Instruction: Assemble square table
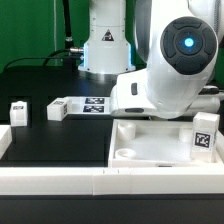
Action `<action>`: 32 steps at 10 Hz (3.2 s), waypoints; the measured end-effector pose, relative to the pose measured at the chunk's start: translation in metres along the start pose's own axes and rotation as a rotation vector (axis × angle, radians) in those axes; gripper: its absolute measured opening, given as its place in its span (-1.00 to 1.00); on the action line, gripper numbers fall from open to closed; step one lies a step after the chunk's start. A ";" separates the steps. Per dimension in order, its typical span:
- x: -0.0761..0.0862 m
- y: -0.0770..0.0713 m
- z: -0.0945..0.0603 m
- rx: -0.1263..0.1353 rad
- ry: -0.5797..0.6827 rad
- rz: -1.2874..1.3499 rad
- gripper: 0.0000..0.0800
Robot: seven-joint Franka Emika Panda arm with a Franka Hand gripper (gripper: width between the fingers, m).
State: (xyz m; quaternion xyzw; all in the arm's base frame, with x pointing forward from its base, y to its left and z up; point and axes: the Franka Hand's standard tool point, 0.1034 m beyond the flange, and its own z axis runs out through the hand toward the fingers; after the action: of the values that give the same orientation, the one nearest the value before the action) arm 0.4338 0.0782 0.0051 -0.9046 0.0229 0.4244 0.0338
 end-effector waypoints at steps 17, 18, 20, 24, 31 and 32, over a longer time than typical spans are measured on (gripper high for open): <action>-0.018 0.007 -0.167 0.017 0.328 -0.118 -0.28; -0.013 0.008 -0.170 0.019 0.423 -0.113 -0.28; -0.015 0.011 -0.169 0.020 0.520 -0.106 -0.28; -0.003 0.033 -0.213 -0.016 0.813 -0.171 -0.28; 0.017 0.062 -0.222 -0.128 1.289 -0.158 -0.28; 0.017 0.060 -0.218 -0.123 1.266 -0.162 -0.28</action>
Offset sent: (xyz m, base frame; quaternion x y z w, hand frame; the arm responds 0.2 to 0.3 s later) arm 0.0067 0.0035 0.0213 0.0206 -0.0091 0.0024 0.9997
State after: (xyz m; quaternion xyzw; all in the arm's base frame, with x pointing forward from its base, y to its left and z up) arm 0.6079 0.0003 0.1284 -0.9793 -0.0545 -0.1951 -0.0065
